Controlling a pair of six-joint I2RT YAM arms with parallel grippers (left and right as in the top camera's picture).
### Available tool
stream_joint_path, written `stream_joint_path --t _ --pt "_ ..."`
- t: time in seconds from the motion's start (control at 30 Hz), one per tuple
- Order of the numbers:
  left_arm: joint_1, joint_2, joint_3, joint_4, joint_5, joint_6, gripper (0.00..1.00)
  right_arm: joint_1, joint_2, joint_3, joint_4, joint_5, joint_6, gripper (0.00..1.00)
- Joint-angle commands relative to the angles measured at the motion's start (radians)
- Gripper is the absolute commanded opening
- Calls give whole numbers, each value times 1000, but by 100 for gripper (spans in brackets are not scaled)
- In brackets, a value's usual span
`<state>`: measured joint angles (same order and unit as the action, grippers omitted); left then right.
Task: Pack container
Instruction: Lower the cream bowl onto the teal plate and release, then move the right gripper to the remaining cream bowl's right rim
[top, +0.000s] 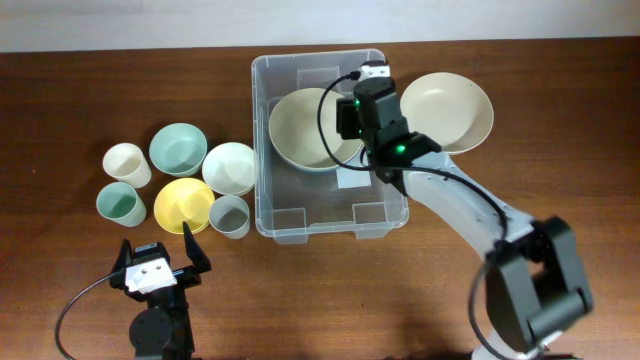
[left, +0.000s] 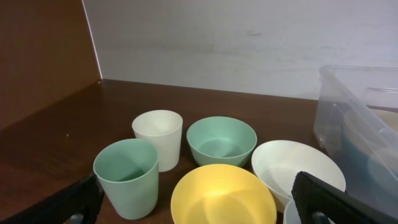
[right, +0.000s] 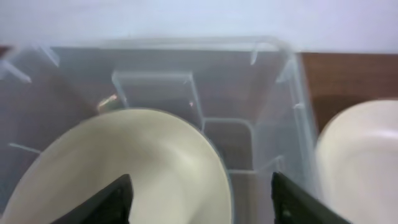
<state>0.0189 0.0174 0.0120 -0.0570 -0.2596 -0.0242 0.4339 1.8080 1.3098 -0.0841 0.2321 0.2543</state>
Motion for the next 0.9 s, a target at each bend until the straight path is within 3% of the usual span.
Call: stream_joint_path --t 0.0,0.2,0.4,0.6,0.87 --pt "-3 -4 -2 -4 -7 -10 99 -36 -130 16 -36 86 -6 69" --pt "-3 -4 -2 -4 -7 -10 100 -176 -277 16 -198 147 -6 70" --pt "-3 -4 -2 -4 -7 -10 99 -364 -309 16 -338 146 23 71" --pt "-3 -4 -2 -4 -7 -10 99 -566 -248 16 -452 100 141 75" --pt "-3 -4 -2 -4 -7 -10 100 -705 -79 16 -454 -178 129 87"
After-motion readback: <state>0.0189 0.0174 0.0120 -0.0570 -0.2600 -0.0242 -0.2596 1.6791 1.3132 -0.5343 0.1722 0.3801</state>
